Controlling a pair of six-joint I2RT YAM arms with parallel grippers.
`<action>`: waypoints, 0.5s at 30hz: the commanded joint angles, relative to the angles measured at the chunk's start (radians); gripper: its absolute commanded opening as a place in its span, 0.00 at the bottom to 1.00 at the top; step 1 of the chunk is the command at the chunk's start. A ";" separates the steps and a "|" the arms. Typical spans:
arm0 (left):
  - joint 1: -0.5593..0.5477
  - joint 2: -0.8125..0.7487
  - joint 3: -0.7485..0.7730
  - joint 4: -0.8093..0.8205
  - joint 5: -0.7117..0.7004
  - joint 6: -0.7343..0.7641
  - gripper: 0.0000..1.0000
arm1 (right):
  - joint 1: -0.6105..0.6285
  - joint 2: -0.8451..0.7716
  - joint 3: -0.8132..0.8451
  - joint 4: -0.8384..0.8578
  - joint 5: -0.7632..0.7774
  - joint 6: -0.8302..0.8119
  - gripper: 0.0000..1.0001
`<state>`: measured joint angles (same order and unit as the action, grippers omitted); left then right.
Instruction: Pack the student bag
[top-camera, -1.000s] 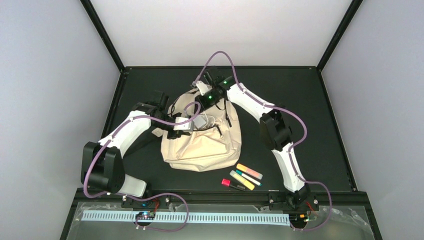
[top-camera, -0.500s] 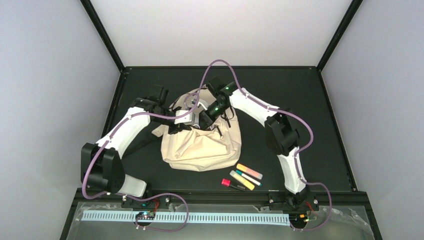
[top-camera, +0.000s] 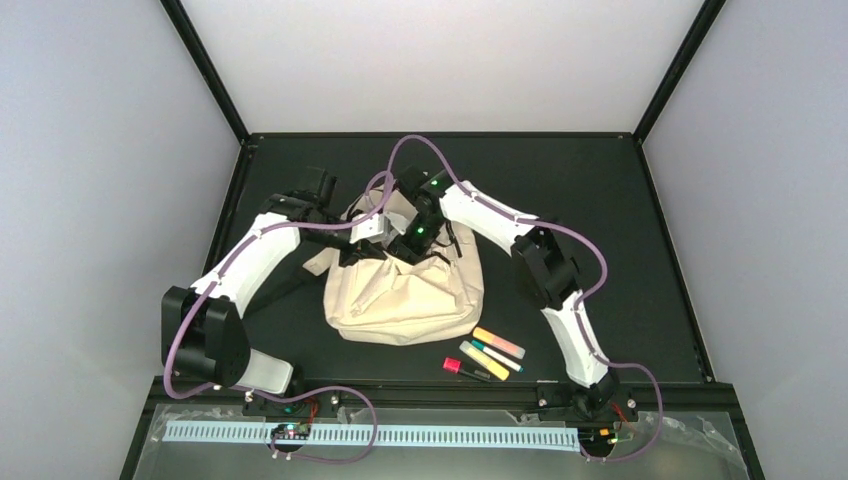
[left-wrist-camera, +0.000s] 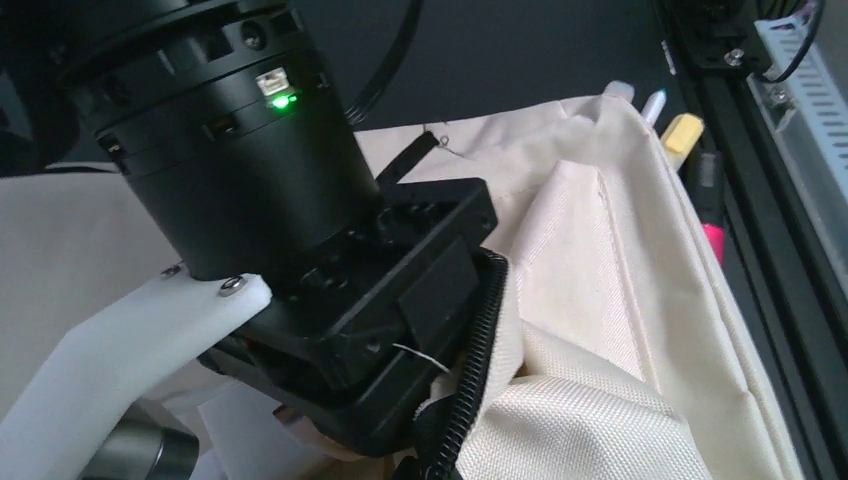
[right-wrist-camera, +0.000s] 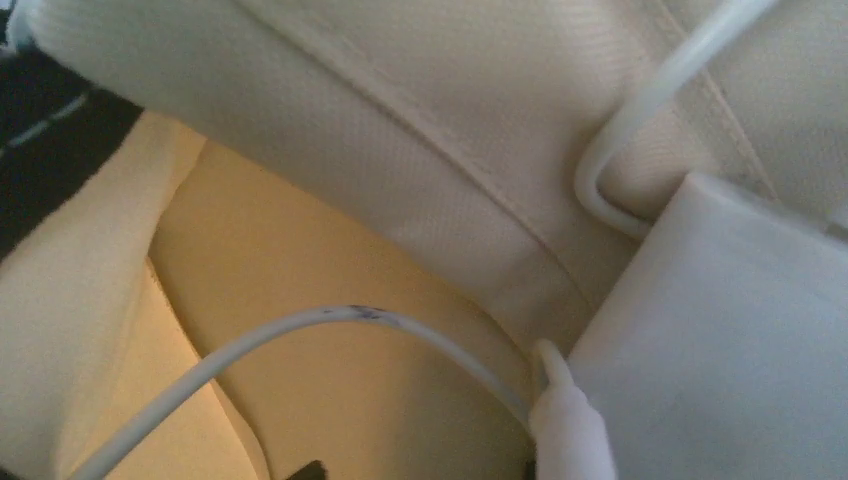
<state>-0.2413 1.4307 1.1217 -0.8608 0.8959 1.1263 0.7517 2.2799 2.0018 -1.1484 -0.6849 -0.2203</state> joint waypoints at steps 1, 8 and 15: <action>0.007 -0.017 0.024 0.110 0.044 -0.071 0.02 | 0.009 -0.157 -0.177 0.030 0.111 0.032 0.60; 0.008 -0.044 -0.075 0.096 0.008 -0.037 0.02 | -0.016 -0.409 -0.181 0.185 0.318 0.118 0.79; 0.008 -0.050 -0.116 0.086 -0.071 -0.026 0.06 | -0.030 -0.523 -0.221 0.161 0.550 0.142 0.87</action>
<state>-0.2409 1.3926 1.0134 -0.7876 0.8745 1.0882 0.7326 1.8252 1.8053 -0.9703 -0.3069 -0.1093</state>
